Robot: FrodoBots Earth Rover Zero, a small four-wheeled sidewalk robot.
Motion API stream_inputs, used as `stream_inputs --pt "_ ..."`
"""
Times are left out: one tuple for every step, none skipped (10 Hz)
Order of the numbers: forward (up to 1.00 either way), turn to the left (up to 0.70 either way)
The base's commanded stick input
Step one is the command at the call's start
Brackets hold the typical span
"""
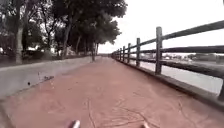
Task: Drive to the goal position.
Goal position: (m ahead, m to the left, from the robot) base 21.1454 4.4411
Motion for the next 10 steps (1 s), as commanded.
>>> stream_inputs --pt "0.70 0.03" --pt "0.70 0.07" --pt "0.70 0.09" --pt "0.70 0.10" --pt "0.70 0.19" --pt "0.70 0.30" --pt "0.70 0.33" --pt "0.70 0.12" --pt "0.70 0.02" --pt "0.70 0.02"
